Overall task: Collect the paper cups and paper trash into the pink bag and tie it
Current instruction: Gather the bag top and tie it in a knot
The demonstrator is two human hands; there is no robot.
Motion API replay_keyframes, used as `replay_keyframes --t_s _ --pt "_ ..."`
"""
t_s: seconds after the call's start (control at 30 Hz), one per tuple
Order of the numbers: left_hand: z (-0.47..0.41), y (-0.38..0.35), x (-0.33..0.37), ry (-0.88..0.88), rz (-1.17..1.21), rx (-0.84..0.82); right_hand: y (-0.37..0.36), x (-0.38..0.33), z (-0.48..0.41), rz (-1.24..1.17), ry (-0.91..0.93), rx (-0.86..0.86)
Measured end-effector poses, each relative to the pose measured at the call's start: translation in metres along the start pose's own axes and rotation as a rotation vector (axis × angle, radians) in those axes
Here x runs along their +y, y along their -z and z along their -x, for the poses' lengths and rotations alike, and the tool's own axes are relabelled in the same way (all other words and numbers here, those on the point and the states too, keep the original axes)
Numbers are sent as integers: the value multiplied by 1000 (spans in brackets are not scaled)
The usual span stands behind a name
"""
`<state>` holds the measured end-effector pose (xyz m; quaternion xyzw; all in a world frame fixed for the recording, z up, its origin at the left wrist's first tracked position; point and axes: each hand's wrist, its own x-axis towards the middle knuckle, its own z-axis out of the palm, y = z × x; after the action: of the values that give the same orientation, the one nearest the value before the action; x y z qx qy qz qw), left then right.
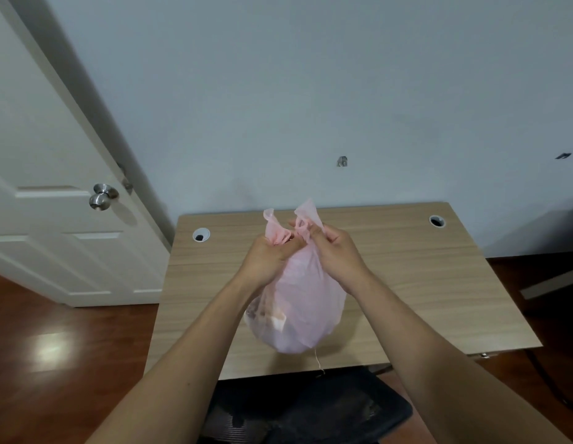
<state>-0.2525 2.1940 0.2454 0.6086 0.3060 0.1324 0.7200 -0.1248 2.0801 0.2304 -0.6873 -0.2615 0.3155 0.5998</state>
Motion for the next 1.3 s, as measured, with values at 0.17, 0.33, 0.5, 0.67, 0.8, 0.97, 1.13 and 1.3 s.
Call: replay_keyframes --t_s 0.17,0.33,0.5,0.67,0.8,0.97,1.13,1.3 --pt "6 3 3 -31 69 -36 -5 -4 -1 -248 -136 106" --pt "4 8 5 23 152 18 -4 -19 -3 -460 -203 234" --pt "-5 5 0 63 549 -96 -9 -17 -8 -421 -276 190" --pt "-13 8 -7 86 634 -74 -5 -18 -8 -499 -254 -41" --pt "-12 8 -9 16 544 -33 -4 -12 -3 -386 -245 -149" --pt "-6 -2 -5 19 214 61 -7 -1 -7 -383 -220 -171" --pt "-6 -4 -14 12 150 -27 -9 -5 -3 -297 -178 -223" --pt "0 -11 -13 -8 10 41 -10 -5 2 14 -72 -284"
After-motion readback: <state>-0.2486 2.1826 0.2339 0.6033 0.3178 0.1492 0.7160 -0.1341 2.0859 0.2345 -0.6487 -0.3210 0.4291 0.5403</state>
